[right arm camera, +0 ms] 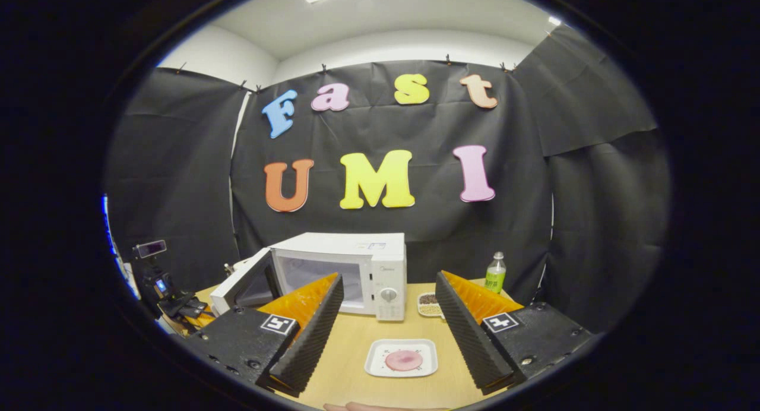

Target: Open the microwave oven with the left hand, put the food in, and close the microwave oven.

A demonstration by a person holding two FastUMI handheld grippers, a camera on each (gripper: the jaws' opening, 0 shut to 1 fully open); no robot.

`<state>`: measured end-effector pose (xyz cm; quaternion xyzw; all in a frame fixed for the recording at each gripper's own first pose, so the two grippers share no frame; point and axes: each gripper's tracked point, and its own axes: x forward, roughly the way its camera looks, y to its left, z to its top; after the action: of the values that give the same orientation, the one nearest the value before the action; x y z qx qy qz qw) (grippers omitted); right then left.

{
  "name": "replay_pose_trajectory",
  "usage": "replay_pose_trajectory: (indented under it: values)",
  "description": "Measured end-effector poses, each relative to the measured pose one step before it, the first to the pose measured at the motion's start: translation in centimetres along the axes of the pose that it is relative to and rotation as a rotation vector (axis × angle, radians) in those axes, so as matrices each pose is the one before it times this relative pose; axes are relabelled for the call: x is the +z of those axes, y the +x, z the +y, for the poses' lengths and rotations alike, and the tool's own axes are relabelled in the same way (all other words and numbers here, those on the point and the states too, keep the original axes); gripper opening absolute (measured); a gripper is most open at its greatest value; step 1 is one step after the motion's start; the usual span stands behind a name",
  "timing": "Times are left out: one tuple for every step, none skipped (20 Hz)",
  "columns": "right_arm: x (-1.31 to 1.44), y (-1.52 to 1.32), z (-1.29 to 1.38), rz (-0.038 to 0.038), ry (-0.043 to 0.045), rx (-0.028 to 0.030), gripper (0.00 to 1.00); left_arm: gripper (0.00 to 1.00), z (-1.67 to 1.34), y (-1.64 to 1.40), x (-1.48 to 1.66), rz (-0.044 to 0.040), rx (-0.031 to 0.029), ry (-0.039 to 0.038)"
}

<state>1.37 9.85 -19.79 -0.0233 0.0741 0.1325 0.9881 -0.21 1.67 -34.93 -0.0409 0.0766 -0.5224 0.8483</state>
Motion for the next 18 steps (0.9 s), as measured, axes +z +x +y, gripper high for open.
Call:
replay_pose_trajectory:
  values:
    - [-0.025, 0.025, 0.062, -0.00147, -0.00832, 0.00116, 0.99, 0.03, -0.001, 0.061, 0.034, 0.00039, 0.00076, 0.00861]
    - [-0.027, -0.044, -0.084, -0.00084, -0.00763, -0.00288, 0.89, 0.03, 0.008, 0.045, -0.014, 0.00274, 0.00745, 0.00966]
    - [-0.033, 0.105, -0.185, 0.00140, -0.00362, -0.00463, 0.89, 0.03, 0.177, 0.062, -0.120, 0.00230, 0.00633, 0.00443]
    - [-0.238, 0.001, -0.139, 0.00359, 0.00234, -0.00308, 0.89, 0.03, 0.066, 0.088, 0.001, -0.00229, 0.00419, -0.00220]
    - [-0.223, 0.091, -0.194, 0.00749, 0.00773, -0.00255, 0.99, 0.03, -0.221, -0.111, -0.024, -0.00427, 0.00384, -0.00821]
    - [-0.246, 0.106, -0.203, 0.00691, 0.00854, -0.00235, 0.99, 0.03, -0.030, -0.124, 0.074, -0.00613, 0.00015, -0.00052]
    - [-0.084, 0.047, -0.127, 0.00374, 0.00430, -0.00149, 0.99, 0.12, 0.014, 0.101, -0.017, -0.00081, 0.00100, -0.00441]
    - [-0.026, -0.076, -0.021, 0.00120, 0.00038, -0.00049, 0.99, 0.03, 0.026, 0.082, -0.021, 0.00080, 0.00308, -0.00470]
    - [0.106, -0.098, -0.076, -0.00289, -0.00066, 0.00159, 0.99, 0.03, -0.164, 0.245, 0.066, -0.00323, 0.00422, 0.00191]
    - [0.058, -0.138, -0.099, -0.00552, -0.00061, -0.00067, 0.99, 0.03, -0.066, -0.166, -2.255, 0.08791, -0.00912, -0.01512]
    - [0.157, 0.015, -0.116, -0.00522, 0.00012, -0.00308, 0.99, 0.50, -0.269, 0.778, -3.925, 0.13995, 0.00017, -0.01200]
    - [-0.065, 0.023, -0.065, -0.00199, 0.00063, -0.00115, 0.99, 0.96, 0.452, 0.812, -3.701, 0.14725, 0.04377, 0.02392]
    - [-0.063, 0.037, -0.041, 0.00039, 0.00247, 0.00086, 0.99, 0.95, 1.060, 1.055, -2.490, 0.11623, 0.07500, 0.06767]
    - [-0.199, -0.026, -0.094, 0.00430, 0.00386, 0.00106, 0.99, 0.97, 0.996, -0.106, -1.036, 0.04287, 0.08063, 0.03907]
    - [-0.123, 0.009, -0.083, 0.00636, 0.00182, 0.00191, 0.99, 0.97, -0.740, 0.894, 0.128, 0.00815, 0.03525, 0.06417]
    - [-0.107, -0.128, -0.100, 0.00307, -0.00056, 0.00257, 0.99, 0.96, -0.888, 0.145, -0.295, 0.01606, 0.00433, 0.03402]
    - [0.074, -0.126, -0.276, -0.00113, -0.00143, -0.00192, 0.99, 0.96, -0.415, -0.127, 0.151, 0.01443, 0.00810, 0.00682]
    - [-0.011, -0.120, -0.472, -0.00357, -0.00146, -0.00676, 0.99, 0.96, 0.517, -0.003, 0.746, -0.02181, 0.03927, -0.00460]
